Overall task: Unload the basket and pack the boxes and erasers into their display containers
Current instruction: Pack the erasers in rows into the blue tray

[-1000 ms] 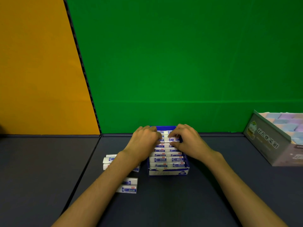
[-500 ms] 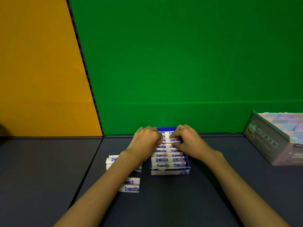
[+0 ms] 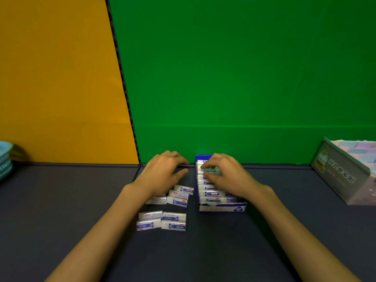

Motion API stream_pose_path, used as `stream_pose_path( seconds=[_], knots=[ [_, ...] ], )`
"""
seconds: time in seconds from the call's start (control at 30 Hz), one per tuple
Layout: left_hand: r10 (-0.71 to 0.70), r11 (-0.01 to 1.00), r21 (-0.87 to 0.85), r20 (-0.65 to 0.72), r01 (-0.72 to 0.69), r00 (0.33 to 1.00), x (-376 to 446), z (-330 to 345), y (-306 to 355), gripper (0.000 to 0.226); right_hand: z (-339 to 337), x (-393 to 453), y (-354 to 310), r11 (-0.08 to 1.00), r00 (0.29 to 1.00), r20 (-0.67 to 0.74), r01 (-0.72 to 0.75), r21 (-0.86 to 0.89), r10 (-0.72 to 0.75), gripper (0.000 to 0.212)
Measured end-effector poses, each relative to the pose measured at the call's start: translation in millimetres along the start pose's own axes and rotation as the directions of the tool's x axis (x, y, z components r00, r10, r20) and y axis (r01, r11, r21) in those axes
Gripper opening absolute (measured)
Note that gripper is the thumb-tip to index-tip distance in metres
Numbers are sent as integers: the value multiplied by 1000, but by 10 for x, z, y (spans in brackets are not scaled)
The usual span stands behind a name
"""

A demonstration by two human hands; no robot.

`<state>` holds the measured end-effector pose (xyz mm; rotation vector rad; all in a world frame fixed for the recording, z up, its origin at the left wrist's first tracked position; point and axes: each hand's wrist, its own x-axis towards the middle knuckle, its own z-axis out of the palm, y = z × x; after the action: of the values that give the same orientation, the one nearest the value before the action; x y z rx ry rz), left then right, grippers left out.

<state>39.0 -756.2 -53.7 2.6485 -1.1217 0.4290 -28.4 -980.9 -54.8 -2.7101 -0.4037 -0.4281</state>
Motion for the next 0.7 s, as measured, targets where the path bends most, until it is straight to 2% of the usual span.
stream_pose_path(
  seconds=[0.13, 0.37, 0.53, 0.7],
  knots=[
    [-56, 994, -88, 93, 64, 994, -272, -71, -292, 29, 119, 108, -199, 999, 998, 48, 41, -1, -41, 23],
    [-121, 967, -206, 157, 152, 980, -569, -85, -560, 22, 251, 175, -425, 993, 988, 122, 103, -55, -96, 15],
    [-93, 949, -286, 150, 133, 984, -611, -34, -588, 18, 284, 193, -483, 991, 986, 137, 108, -79, -96, 16],
    [-100, 969, -216, 104, 120, 990, -602, 33, -629, 16, 308, 237, -542, 991, 987, 135, 101, -87, -89, 20]
  ],
)
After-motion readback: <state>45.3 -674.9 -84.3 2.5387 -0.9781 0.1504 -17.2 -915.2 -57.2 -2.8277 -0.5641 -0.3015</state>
